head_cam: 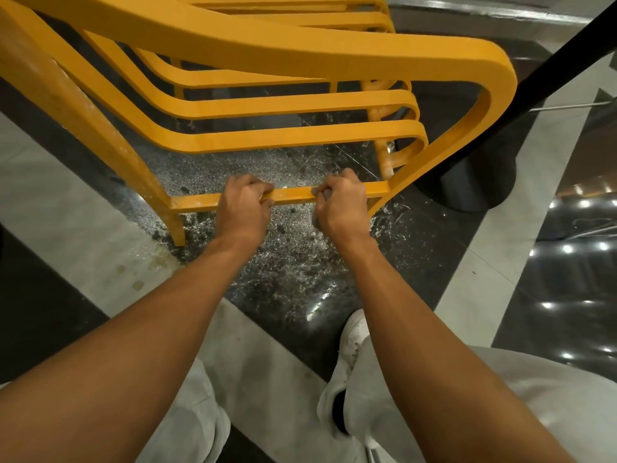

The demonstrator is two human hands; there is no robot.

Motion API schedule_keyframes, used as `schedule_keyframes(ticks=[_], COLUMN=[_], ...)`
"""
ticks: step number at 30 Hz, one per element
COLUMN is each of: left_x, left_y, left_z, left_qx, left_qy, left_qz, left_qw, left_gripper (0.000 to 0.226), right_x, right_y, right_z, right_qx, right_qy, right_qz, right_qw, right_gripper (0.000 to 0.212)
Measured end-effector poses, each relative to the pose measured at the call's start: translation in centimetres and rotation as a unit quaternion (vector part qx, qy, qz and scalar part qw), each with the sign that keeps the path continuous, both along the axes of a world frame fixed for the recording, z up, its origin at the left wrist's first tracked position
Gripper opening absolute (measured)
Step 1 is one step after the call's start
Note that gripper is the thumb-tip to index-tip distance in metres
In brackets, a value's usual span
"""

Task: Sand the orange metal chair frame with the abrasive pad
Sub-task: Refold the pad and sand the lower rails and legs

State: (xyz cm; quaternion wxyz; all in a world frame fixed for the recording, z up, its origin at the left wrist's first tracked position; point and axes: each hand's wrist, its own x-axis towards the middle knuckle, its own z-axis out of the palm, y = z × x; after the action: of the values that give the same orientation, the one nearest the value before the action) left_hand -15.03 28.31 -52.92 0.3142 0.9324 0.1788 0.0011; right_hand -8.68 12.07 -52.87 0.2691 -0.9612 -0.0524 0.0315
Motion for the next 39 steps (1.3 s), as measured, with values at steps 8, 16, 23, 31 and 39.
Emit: schedule_keyframes(ticks=[8, 16, 23, 31, 39], left_x=[0.9, 1.3, 1.5, 1.6, 1.5], left_y=[0.8, 1.0, 1.3, 1.3, 1.2], left_z=[-0.3, -0.6, -1.1, -1.3, -0.7], left_qx=[-0.004, 0.008, 0.005, -0.004, -0.017], left_qy=[0.009, 0.003, -0.008, 0.000, 0.003], left_qz=[0.002, 0.003, 0.002, 0.011, 0.013], left_qw=[1.000, 1.000, 1.000, 1.000, 1.000], left_gripper=[0.032, 0.030, 0.029, 0.028, 0.030], right_x=[-0.2, -0.3, 0.5, 0.1, 0.8], right_y=[0.1, 0.9, 1.1, 1.0, 1.0], right_z=[0.5, 0.5, 0.7, 0.6, 0.7], right_qx=[-0.026, -0.023, -0.034, -0.017, -0.025], right_qy=[0.003, -0.009, -0.008, -0.019, 0.006], right_qz=[0.039, 0.049, 0.012, 0.008, 0.006], right_qw=[0.999, 0.998, 0.999, 1.000, 1.000], right_gripper=[0.012, 0.014, 0.019, 0.015, 0.011])
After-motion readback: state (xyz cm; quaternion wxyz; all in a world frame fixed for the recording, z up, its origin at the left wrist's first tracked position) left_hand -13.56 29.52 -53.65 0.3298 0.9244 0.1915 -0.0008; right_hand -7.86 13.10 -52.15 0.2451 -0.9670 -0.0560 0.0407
